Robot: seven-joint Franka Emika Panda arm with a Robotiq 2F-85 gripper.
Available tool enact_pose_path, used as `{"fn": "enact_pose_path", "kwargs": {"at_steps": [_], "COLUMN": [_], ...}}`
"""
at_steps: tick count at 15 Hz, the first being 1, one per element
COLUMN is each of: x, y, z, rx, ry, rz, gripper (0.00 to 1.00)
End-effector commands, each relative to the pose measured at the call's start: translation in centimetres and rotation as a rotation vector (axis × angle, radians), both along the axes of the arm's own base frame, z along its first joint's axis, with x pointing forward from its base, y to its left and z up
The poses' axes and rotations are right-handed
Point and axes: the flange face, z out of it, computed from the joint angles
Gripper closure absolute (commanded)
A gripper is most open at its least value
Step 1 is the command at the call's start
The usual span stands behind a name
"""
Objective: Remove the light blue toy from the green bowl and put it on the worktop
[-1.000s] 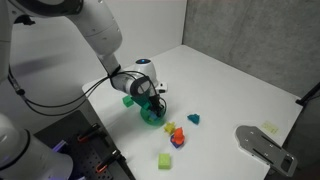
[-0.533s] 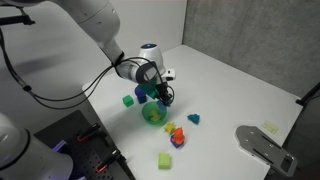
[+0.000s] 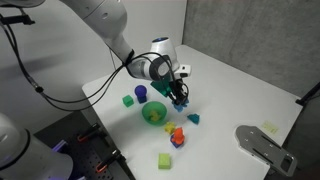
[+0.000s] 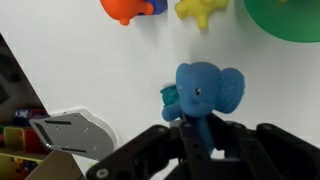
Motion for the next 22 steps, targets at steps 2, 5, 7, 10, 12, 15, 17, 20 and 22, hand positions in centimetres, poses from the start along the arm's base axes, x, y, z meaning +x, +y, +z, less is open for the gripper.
{"fn": "enact_pose_path", "kwargs": {"at_steps": [2,5,7,10,12,15,17,20,22], "x": [0.6,0.4,0.4,0.5,0.7,0.6,0.3,-0.6,-1.5], "y": [-1.4,-1.6,-1.7,-1.6,-1.2,-0.3,0.6,1.8,2.6], "z": [-1.2,-1.9,-1.8,-0.8,0.3,2.9,5.0,8.6,11.2], "rx": [-0.048,-0.056,-0.057,-0.048,-0.039,-0.012,0.009,0.027,0.043], "ry": [0.009,0.021,0.023,0.02,0.018,0.014,0.013,0.026,0.042], "rz": [-0.068,-0.089,-0.095,-0.097,-0.093,-0.08,-0.072,-0.05,-0.043], "gripper": [0.95,0.6,0.45,0.21,0.06,0.0,0.0,0.0,0.0]}}
